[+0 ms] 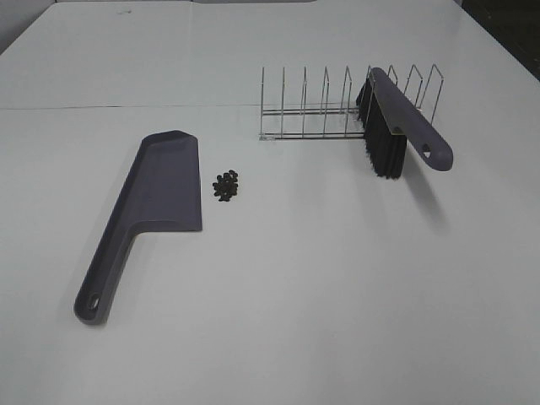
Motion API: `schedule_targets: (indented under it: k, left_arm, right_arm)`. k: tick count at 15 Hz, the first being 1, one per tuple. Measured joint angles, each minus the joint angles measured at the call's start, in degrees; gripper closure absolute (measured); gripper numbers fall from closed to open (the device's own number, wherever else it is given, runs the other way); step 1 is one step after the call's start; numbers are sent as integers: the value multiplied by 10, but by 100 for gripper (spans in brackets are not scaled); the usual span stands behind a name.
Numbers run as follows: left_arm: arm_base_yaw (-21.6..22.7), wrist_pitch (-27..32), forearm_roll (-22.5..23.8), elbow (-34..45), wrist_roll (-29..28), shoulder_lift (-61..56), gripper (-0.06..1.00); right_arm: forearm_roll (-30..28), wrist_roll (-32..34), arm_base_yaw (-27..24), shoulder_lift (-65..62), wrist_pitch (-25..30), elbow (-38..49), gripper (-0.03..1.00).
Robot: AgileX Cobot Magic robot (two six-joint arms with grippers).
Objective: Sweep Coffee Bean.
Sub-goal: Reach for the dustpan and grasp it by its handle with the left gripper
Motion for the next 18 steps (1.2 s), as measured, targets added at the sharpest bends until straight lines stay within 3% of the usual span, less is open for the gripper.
schedule_targets:
  k: [18]
  left_arm:
    - [0, 0, 0, 0, 0, 0, 19]
  right_arm:
    - [0, 0, 0, 0, 0, 0, 20]
